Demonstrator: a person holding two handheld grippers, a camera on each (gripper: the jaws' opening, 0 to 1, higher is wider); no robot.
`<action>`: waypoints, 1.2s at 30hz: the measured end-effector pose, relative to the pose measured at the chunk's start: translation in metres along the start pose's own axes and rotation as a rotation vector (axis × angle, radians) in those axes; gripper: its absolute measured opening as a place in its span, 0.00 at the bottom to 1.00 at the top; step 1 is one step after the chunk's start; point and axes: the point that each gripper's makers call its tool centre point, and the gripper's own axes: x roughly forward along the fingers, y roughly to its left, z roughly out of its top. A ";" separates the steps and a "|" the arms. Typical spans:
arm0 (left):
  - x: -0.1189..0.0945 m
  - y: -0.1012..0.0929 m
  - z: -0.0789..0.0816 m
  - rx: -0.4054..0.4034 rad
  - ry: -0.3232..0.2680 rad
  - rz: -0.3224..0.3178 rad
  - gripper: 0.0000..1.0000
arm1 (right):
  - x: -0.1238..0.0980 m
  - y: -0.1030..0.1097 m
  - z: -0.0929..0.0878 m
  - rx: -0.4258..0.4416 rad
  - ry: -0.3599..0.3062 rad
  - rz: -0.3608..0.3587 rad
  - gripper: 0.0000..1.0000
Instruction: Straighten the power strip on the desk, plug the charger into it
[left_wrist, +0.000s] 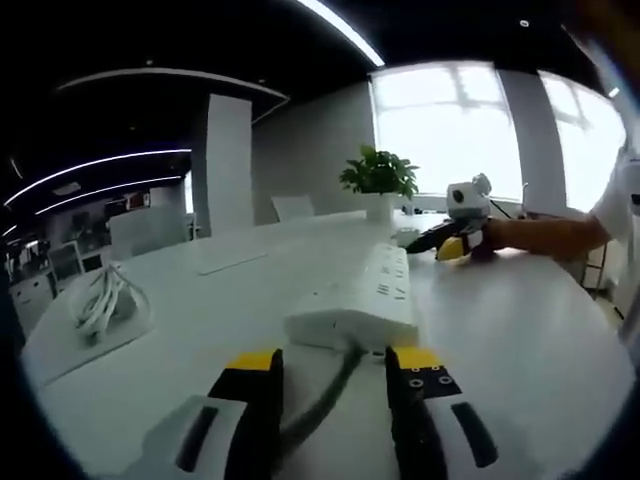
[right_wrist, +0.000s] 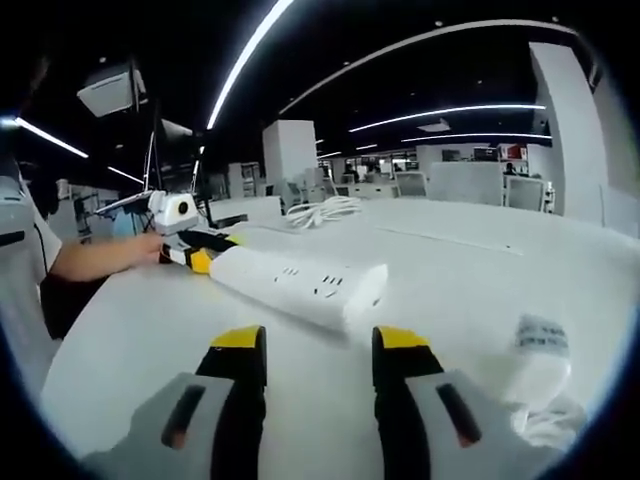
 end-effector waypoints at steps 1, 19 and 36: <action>0.000 0.000 0.000 0.004 0.000 0.000 0.44 | 0.000 0.000 0.000 -0.004 0.001 0.000 0.42; 0.001 0.008 0.001 -0.009 -0.001 0.029 0.31 | 0.001 0.004 -0.001 -0.018 0.005 0.017 0.40; 0.007 0.007 0.004 -0.028 0.003 0.001 0.29 | 0.002 0.002 -0.001 -0.016 0.005 0.005 0.40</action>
